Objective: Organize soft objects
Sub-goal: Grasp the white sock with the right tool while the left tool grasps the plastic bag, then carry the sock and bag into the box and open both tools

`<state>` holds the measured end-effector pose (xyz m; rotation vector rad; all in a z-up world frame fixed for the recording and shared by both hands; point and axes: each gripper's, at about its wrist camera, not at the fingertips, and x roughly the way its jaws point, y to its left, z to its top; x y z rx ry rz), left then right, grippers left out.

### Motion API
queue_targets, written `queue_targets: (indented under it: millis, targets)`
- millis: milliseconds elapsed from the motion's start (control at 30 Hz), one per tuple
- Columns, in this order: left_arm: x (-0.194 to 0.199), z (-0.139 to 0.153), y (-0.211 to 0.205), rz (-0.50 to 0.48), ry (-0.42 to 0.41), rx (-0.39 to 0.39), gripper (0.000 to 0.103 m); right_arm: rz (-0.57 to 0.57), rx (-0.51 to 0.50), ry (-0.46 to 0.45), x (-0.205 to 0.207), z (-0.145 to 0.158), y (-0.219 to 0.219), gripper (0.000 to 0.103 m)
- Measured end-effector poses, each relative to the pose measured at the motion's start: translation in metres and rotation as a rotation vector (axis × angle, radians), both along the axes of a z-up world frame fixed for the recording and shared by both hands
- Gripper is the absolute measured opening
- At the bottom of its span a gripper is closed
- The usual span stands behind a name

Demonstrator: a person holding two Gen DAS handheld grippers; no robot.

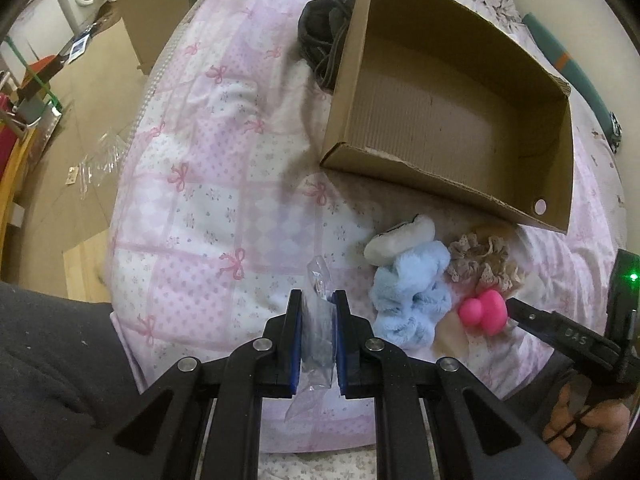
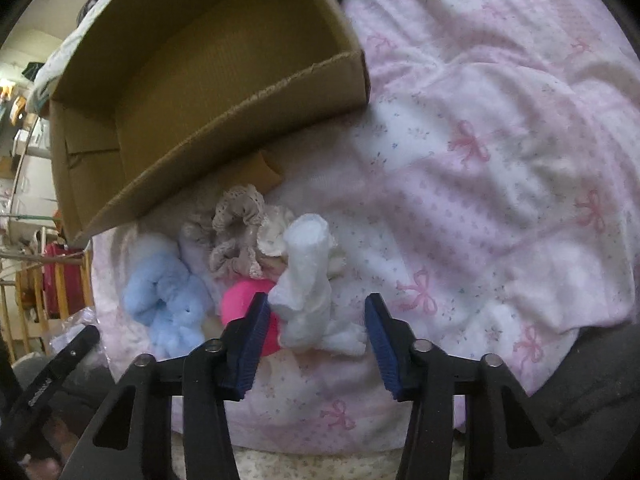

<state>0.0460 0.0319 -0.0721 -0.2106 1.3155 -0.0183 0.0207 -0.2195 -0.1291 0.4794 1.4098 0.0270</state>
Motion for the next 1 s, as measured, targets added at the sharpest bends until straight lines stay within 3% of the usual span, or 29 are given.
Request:
queue_targets:
  millis: [33,100,467,1000]
  targets:
    - [0.000,-0.001,0.000,0.002,0.003,-0.002,0.012,0.003,0.004,0.004,0.000,-0.002,0.001,0.027]
    - [0.001,-0.002,0.000,0.005,0.005,-0.005,0.012,-0.022,0.021,-0.015,-0.001,0.000,-0.002,0.023]
    - [0.001,0.000,0.000,0.013,-0.014,0.017,0.012,0.006,0.125,-0.234,-0.019,0.052,-0.004,0.022]
    - [0.001,0.007,-0.004,0.004,-0.059,0.079,0.012,0.063,0.158,-0.273,-0.019,0.062,0.012,0.022]
